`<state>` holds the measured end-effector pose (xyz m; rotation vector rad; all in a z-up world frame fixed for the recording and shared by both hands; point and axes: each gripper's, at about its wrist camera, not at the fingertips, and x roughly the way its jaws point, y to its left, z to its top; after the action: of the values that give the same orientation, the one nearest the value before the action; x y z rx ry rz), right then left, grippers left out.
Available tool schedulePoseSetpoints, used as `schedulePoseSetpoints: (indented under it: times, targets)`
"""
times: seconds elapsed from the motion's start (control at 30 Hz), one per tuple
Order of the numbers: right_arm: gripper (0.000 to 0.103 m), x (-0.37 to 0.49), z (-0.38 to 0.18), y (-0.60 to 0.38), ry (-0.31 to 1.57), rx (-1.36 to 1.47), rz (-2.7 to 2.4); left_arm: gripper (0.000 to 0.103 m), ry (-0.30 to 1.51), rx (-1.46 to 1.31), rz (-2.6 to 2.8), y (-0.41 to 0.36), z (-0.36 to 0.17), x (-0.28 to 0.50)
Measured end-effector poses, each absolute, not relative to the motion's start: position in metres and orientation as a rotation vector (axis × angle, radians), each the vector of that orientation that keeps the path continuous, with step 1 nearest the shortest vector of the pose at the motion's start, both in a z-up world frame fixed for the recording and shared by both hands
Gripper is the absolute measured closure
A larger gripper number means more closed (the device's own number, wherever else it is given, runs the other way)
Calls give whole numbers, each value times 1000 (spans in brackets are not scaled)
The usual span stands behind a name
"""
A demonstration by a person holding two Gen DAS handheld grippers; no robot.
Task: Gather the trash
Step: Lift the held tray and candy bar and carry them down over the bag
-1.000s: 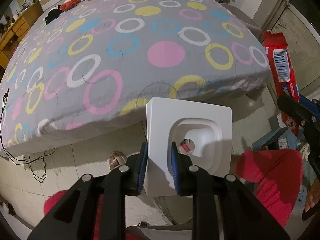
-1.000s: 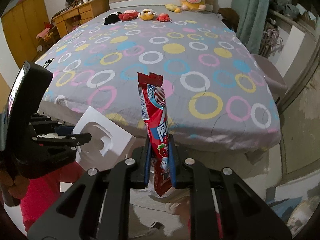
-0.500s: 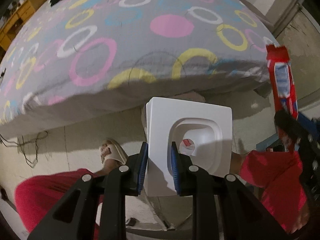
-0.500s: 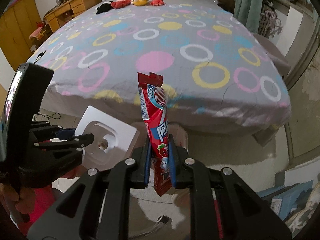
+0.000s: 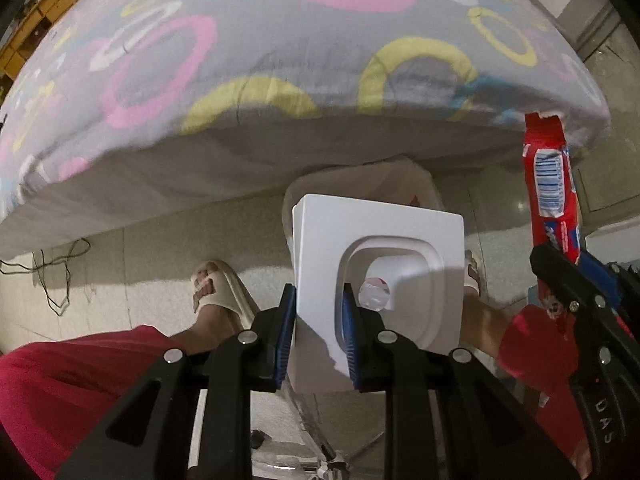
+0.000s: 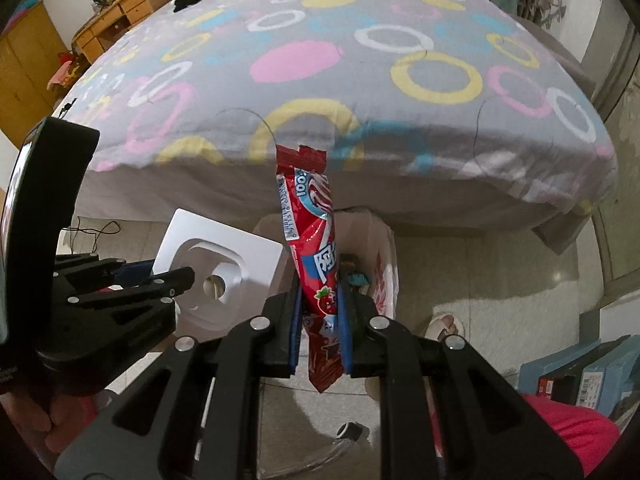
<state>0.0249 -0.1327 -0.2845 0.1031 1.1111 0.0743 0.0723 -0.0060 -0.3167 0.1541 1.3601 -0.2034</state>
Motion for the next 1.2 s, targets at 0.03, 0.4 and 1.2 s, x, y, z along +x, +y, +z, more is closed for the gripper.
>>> schedulePoseSetpoints:
  times: [0.03,0.4,1.2]
  targets:
    - [87,27,-289,-133,1120,105,72,80,1374,152,-200,-7,-323,75]
    - [87,49,-345,-142,1218,161,58,80,1447,198,-193,-13,-368,90]
    - [87,85,-423,-158,1344,246,23,80,1586,169,-180,-27,-444,116]
